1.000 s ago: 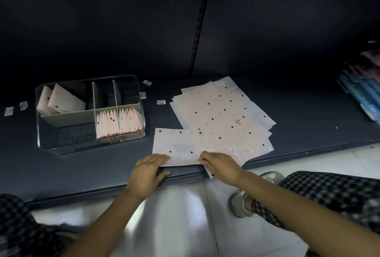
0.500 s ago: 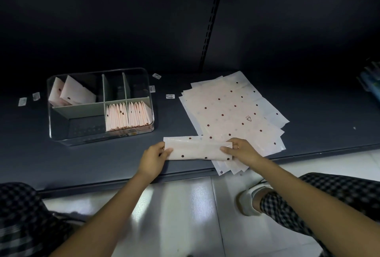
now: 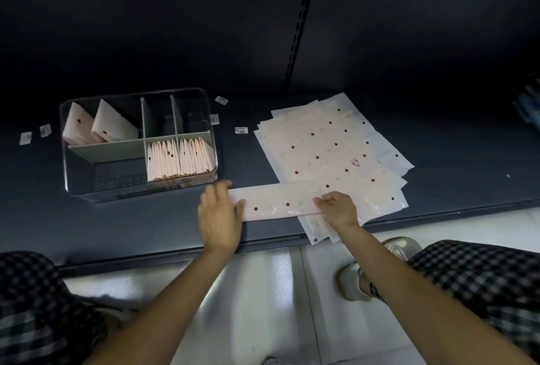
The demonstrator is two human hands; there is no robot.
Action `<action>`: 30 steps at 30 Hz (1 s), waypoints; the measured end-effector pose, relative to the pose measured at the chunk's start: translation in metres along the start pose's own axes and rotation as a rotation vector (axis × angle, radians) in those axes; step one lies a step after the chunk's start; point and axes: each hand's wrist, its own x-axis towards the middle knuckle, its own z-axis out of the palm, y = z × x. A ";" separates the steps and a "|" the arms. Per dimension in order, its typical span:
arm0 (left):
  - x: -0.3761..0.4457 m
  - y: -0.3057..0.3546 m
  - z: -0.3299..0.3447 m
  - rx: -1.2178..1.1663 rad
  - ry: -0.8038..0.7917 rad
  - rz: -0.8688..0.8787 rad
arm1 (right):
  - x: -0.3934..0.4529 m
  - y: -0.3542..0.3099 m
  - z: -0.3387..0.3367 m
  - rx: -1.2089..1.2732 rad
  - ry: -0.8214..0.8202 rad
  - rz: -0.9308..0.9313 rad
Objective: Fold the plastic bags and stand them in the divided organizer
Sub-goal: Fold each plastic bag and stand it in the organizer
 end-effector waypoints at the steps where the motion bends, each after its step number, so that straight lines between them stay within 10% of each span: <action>1: -0.005 0.004 0.002 0.059 0.015 0.145 | 0.000 0.000 0.000 -0.003 -0.003 -0.001; 4: -0.017 0.012 0.017 0.230 -0.298 0.462 | -0.001 0.000 -0.002 0.001 -0.022 -0.009; 11: -0.020 -0.008 0.033 0.522 -0.511 0.460 | -0.011 -0.008 -0.008 -0.232 -0.046 -0.056; 15: -0.019 -0.010 0.034 0.538 -0.505 0.478 | -0.035 -0.017 0.014 -0.490 0.210 -0.583; 19: -0.018 -0.013 0.033 0.507 -0.523 0.484 | -0.047 -0.020 0.055 -0.773 -0.184 -0.956; 30: -0.010 -0.029 0.026 0.504 -0.542 0.583 | -0.022 0.029 0.001 -0.942 -0.211 -0.781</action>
